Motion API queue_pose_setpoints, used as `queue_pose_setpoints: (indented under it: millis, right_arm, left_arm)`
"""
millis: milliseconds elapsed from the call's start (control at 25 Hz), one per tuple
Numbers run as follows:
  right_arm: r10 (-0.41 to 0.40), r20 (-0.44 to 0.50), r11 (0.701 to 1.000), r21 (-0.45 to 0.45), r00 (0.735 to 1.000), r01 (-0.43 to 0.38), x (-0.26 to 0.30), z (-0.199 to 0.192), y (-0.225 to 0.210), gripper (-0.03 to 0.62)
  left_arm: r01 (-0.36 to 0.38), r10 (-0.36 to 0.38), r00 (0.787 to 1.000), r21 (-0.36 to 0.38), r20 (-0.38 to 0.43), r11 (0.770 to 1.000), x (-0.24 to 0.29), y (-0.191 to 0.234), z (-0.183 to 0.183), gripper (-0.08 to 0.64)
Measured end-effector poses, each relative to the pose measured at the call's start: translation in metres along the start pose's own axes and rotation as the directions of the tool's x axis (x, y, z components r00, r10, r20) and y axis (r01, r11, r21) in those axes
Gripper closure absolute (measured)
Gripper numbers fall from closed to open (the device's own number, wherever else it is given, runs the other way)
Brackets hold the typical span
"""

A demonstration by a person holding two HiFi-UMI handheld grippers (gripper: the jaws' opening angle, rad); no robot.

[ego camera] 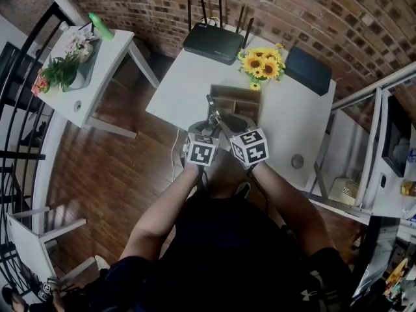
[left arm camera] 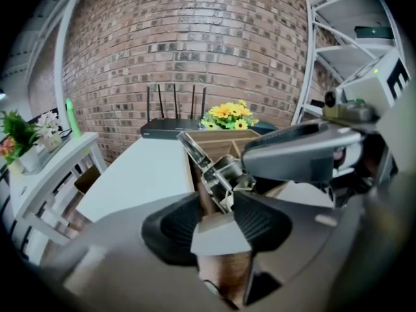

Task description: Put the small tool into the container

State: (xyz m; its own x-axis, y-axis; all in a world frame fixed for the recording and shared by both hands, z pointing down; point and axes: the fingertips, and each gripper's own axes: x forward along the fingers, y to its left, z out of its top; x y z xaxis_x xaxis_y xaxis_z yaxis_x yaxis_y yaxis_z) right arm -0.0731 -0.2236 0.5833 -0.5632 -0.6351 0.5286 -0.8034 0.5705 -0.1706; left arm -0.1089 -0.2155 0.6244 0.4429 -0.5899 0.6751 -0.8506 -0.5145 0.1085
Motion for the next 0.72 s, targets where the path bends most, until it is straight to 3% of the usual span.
queue_pose_setpoints:
  millis: [240,440,600,720]
  right_arm:
    - [0.004,0.042,1.000,0.029,0.999,-0.005,-0.010,0.011,0.003,0.468]
    - [0.000,0.081,0.998,0.069,0.997,-0.006,-0.024,0.020,0.002,0.468]
    - [-0.006,0.124,0.993,0.114,0.992,-0.008,-0.042,0.028,-0.002,0.472]
    - [-0.008,0.173,0.986,0.164,0.985,-0.021,-0.064,0.037,-0.006,0.517]
  left_arm:
    - [-0.036,0.034,0.999,-0.047,-0.028,0.998,-0.014,0.016,-0.010,0.382]
    - [-0.033,0.033,0.999,-0.075,0.002,0.997,-0.028,0.017,-0.007,0.377]
    - [0.021,-0.015,0.998,-0.104,0.061,0.994,-0.052,0.004,0.012,0.377]
    - [0.104,-0.086,0.987,-0.130,0.135,0.986,-0.073,-0.016,0.036,0.395]
